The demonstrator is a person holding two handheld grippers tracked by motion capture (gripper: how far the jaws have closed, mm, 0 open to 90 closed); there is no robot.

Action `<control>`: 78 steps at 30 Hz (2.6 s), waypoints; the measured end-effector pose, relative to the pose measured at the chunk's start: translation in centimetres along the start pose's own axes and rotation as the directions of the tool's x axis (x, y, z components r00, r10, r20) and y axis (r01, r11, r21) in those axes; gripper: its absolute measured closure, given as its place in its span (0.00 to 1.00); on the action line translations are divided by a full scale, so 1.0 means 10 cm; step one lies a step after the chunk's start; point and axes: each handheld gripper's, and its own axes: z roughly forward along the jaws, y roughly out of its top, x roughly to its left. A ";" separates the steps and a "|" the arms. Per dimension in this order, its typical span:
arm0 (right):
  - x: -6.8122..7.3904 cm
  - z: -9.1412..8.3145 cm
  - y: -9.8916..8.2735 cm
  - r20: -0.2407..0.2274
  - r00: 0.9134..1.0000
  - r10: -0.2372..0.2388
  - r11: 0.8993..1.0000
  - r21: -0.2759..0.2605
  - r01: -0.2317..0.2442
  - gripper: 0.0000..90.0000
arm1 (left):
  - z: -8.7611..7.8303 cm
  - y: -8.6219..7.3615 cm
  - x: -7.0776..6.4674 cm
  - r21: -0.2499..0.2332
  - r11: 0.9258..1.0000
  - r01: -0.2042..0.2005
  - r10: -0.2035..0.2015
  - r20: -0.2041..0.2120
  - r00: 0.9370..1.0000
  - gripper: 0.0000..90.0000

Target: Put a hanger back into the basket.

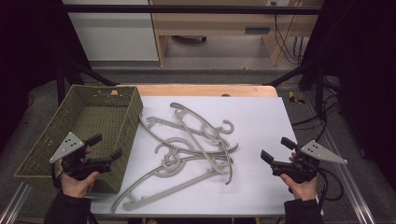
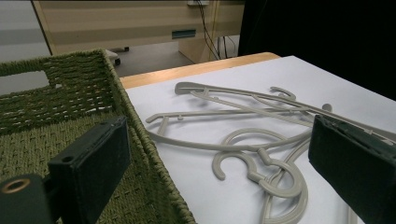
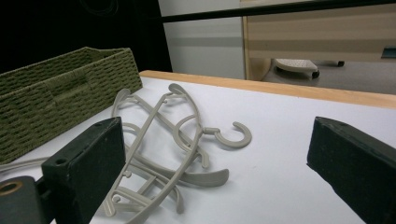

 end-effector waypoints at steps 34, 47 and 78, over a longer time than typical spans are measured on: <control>0.39 0.66 0.11 -0.008 1.000 -0.029 0.964 0.263 0.030 0.18 | -0.04 0.03 0.01 -0.006 1.000 -0.007 0.007 -0.001 1.000 0.06; 0.48 1.17 -0.12 0.033 0.999 -0.033 0.893 0.449 0.014 0.35 | -0.05 0.05 0.00 -0.008 1.000 -0.022 0.022 0.002 1.000 0.06; 0.46 1.53 -0.44 0.101 0.993 0.058 0.780 0.616 -0.109 0.79 | -0.01 0.05 -0.04 -0.001 0.999 -0.033 0.033 0.012 0.999 0.07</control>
